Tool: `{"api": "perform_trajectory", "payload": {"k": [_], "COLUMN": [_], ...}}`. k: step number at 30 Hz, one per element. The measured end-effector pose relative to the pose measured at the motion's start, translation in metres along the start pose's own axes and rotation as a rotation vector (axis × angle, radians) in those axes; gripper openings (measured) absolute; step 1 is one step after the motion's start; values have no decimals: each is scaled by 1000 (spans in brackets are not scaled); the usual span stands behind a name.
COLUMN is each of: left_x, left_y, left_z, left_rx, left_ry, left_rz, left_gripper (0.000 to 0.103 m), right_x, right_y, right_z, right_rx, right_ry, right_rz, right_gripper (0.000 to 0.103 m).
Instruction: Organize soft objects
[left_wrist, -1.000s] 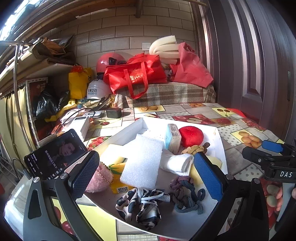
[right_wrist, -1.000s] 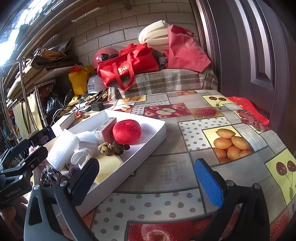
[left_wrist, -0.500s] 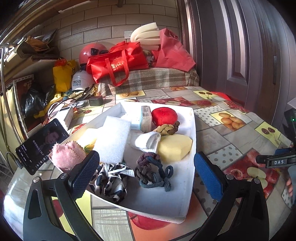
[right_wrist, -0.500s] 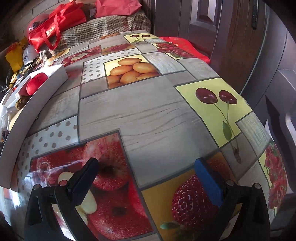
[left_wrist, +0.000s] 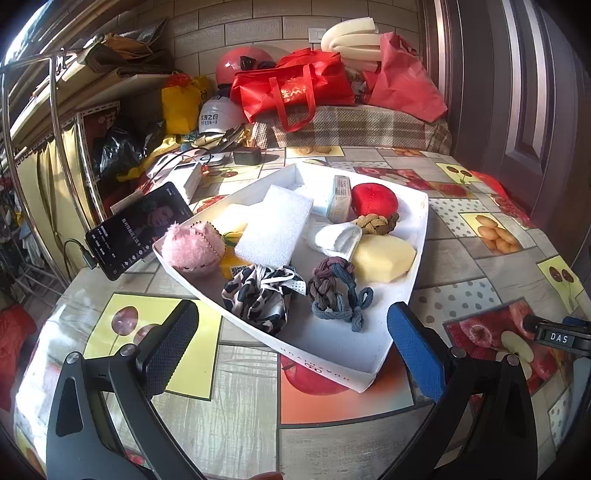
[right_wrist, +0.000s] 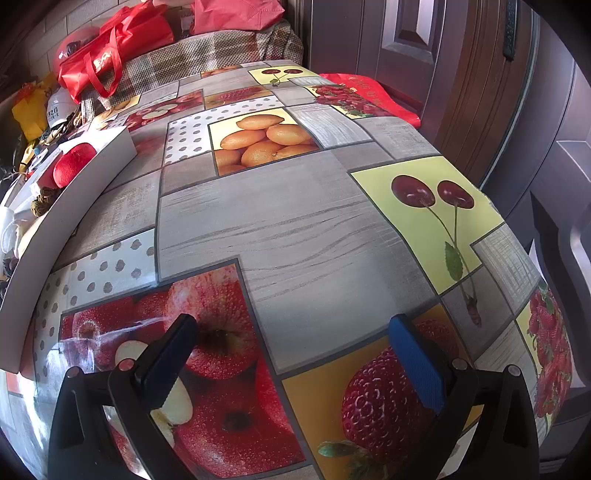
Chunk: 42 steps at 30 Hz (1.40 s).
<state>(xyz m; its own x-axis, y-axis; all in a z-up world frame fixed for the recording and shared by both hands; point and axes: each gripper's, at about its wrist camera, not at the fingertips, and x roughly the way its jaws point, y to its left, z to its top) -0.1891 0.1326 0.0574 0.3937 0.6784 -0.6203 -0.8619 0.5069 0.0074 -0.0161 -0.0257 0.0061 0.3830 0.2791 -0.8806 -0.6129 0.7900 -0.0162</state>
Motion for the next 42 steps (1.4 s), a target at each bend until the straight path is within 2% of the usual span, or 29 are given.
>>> {"api": "perform_trajectory", "payload": {"k": [3,9,13,16,17,21,24,34,42], "left_x": [-3,2,2,-2,-4,-14,-18,-7,-9], "left_y": [-5,-4,-9,-16,-18,-15,-9,6,-1], "left_z": [-7,-11,-10,-8,-6,6,13,18,17], "left_rx": [20,24,61,114,128,99,55,25,45], "left_ry": [-11,4,-12,-38,-46,-50,-47,-15,-16], "left_rz": [36,47,114,201,205,121,91,150,91], "left_gripper": [103,103,103,103,103,103,103,103,103], "right_x": [0,0,0,0,0,0,0,0,0], "right_y": [0,0,0,0,0,0,0,0,1], "right_z": [0,0,0,0,0,0,0,0,0], "right_rx": [0,0,0,0,0,0,0,0,0], "right_ry": [0,0,0,0,0,0,0,0,1], "right_rz": [0,0,0,-1,0,0,-1,-1,-1], "right_gripper": [103,103,103,103,103,103,103,103,103]}}
